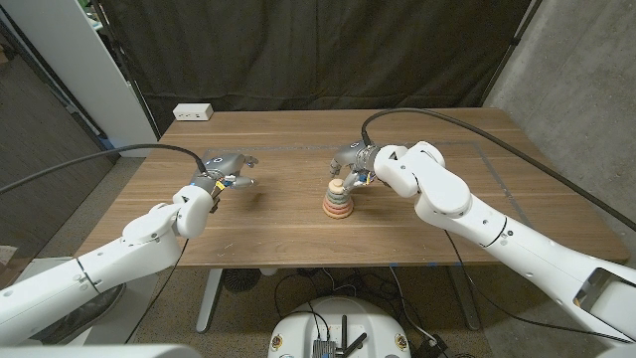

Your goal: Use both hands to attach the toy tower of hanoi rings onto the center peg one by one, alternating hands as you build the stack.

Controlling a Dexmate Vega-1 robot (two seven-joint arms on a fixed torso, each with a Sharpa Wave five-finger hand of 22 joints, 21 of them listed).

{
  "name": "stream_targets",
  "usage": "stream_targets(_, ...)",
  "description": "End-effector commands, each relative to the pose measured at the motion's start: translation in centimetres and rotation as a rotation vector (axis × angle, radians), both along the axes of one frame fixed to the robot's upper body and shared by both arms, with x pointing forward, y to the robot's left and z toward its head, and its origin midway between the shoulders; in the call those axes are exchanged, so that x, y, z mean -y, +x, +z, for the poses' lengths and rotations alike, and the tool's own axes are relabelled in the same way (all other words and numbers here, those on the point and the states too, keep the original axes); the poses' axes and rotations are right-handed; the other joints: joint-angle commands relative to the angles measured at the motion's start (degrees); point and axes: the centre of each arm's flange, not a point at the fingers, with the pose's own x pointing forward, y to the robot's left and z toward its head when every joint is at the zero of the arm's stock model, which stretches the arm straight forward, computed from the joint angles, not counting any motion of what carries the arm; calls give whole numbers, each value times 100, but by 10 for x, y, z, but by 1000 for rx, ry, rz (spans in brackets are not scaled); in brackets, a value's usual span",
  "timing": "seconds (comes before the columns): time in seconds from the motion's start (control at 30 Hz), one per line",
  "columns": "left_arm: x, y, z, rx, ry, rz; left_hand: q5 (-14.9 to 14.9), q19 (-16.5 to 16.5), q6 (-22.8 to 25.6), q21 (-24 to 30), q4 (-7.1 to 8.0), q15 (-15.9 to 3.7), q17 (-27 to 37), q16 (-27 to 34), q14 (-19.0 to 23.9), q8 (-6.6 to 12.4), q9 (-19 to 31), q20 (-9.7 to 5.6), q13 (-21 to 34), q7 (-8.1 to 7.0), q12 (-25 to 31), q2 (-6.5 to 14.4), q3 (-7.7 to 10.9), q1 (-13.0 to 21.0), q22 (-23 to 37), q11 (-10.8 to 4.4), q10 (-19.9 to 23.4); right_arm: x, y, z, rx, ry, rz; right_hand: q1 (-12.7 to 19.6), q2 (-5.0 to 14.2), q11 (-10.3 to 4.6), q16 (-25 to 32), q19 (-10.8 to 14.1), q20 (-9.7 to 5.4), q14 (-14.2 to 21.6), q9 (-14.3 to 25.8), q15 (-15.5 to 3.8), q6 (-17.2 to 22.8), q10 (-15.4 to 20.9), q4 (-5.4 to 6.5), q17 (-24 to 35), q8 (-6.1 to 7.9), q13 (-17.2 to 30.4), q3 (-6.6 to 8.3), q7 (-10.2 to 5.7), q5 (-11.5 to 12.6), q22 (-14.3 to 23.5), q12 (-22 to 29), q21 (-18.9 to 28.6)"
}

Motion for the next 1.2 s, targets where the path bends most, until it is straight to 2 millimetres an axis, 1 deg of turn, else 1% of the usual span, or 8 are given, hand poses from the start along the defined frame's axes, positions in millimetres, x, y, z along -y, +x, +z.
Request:
stream_targets(0.03,-1,3,2,3,1,-2,-18,-31,44,24,-9,-373,6,-5,-10,33,20,-586,29,7,1,-14,56,-32,14,0,35,8,-9,9,47,0,-28,-1,-61,-26,-52,-32,2,-50,22,1,-39,-9,-21,-23,17,-1,-7,-11,-6,7,50,-28)
stream_targets(0.17,-1,2,4,10,14,-10,-18,-31,48,31,-15,-372,20,7,4,31,20,-588,31,8,-2,-27,58,-32,16,-11,35,12,-11,12,78,17,-40,52,-48,-61,-57,-30,3,-27,26,-1,30,91,-36,-13,68,-8,-1,-43,1,31,92,-11)
stream_targets(0.23,-1,2,5,13,9,-7,-18,-32,54,36,-22,-372,2,-12,-13,31,21,-590,36,12,-1,-37,61,-28,17,-4,36,16,-12,12,100,41,-52,92,-11,-66,-59,-34,5,4,31,1,165,229,-32,-8,135,-12,9,-85,10,37,134,-3)
stream_targets(0.33,-3,1,6,19,-2,-8,-15,-31,65,50,-49,-373,6,-8,-8,33,21,-596,42,11,-7,-78,61,-1,21,-7,24,26,-13,10,128,102,-62,112,80,-83,102,-79,10,245,53,7,526,565,6,119,301,-8,17,-171,32,21,189,-1)
stream_targets(0.4,-5,0,9,25,-18,-13,-16,-31,74,52,-45,-374,5,-8,-7,36,21,-590,41,8,-6,-84,57,-9,22,-3,31,33,-14,8,148,144,-63,114,102,-84,161,-103,9,301,70,9,638,636,7,136,356,2,22,-193,44,3,182,-9)
stream_targets(0.57,-6,-3,14,38,-17,-27,-19,-32,108,58,-2,-374,-4,-12,-1,43,21,-563,34,-2,-11,-126,20,-100,17,-7,45,48,-19,4,200,231,-67,133,133,-84,220,-114,6,341,86,11,690,691,4,149,387,23,39,-190,54,-9,179,-15)
stream_targets(0.8,-6,-3,12,32,-40,-44,-22,-28,152,46,47,-374,-4,-7,17,54,19,-545,26,-12,-14,-141,-13,-207,6,-11,65,71,-27,-5,260,340,-112,178,213,-80,271,-66,7,385,99,13,683,712,7,147,392,26,78,-175,75,15,154,25)
stream_targets(1.2,-1,-7,15,45,-93,-28,-8,7,182,55,42,-373,-6,-3,42,55,18,-571,15,-11,-17,-147,-12,-234,3,18,88,114,-27,-22,361,558,-141,161,305,-48,330,-51,9,408,103,15,641,761,30,133,376,49,112,-118,90,19,147,53)
